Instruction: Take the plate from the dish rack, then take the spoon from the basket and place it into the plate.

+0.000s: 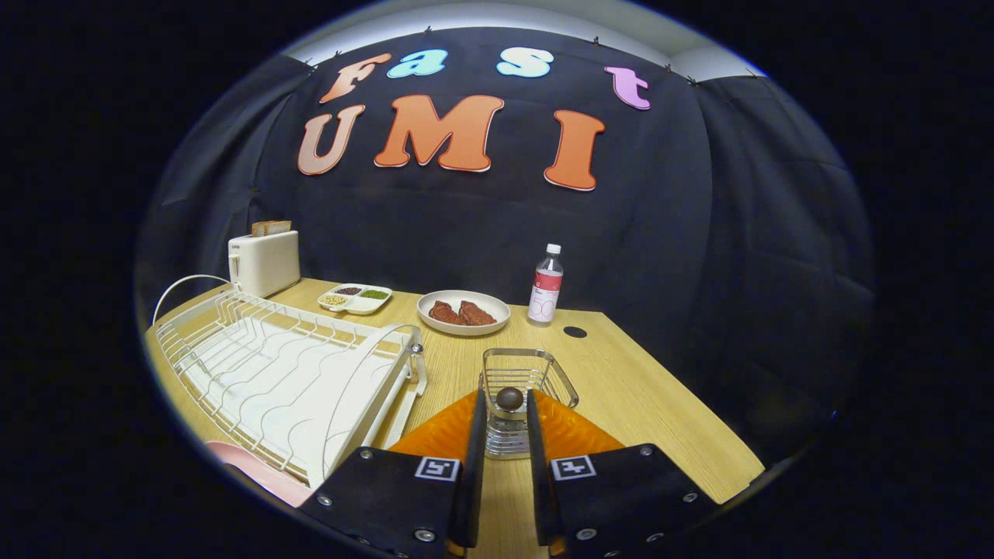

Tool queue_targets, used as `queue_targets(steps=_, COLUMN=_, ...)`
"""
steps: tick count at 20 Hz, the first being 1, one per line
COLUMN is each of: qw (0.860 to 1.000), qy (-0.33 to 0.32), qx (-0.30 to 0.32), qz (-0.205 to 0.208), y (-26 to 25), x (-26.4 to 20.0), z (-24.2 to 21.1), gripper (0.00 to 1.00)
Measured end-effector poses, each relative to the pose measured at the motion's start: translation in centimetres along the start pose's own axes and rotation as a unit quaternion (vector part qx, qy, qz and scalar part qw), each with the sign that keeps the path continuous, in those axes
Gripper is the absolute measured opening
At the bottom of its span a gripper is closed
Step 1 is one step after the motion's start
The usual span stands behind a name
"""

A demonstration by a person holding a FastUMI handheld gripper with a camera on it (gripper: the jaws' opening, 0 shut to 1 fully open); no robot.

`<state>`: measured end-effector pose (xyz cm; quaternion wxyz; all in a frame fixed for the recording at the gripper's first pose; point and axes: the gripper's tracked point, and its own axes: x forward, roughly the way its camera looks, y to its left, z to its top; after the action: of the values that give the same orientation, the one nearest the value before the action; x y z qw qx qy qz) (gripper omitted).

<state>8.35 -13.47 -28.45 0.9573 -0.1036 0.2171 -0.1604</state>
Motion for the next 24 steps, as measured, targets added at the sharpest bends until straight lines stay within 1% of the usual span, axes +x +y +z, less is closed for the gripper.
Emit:
queue_targets(steps=1, qw=1.000, qy=0.003, qx=0.005, qz=0.006, y=0.3, x=0.3, z=-0.1, gripper=0.27)
queue_targets(steps=2, qw=1.000, qy=0.004, qx=0.012, qz=0.013, y=0.6, x=0.3, z=-0.1, gripper=0.22)
queue_targets(steps=4, qw=1.000, qy=0.000, qx=0.018, qz=0.012, y=0.6, x=0.8, z=0.1, gripper=0.17)
queue_targets(steps=8, qw=1.000, qy=0.006, qx=0.024, qz=-0.002, y=0.0, x=1.8, z=-0.5, gripper=0.17)
queue_targets(steps=10, qw=1.000, qy=0.000, qx=0.030, qz=-0.003, y=0.0, x=1.6, z=-0.1, gripper=0.12)
queue_targets(steps=13, qw=0.999, qy=0.004, qx=0.050, qz=0.007, y=0.2, x=1.2, z=0.6, gripper=0.09)
queue_targets(steps=16, qw=0.998, qy=-0.016, qx=0.053, qz=0.005, y=-0.1, x=0.4, z=2.7, gripper=0.06)
queue_targets(steps=20, qw=0.998, qy=-0.051, qx=0.049, qz=0.000, y=-0.8, x=-1.6, z=6.0, gripper=0.06)
queue_targets(steps=24, qw=0.995, qy=-0.084, qx=0.043, qz=0.010, y=-0.5, x=-4.8, z=9.0, gripper=0.06)
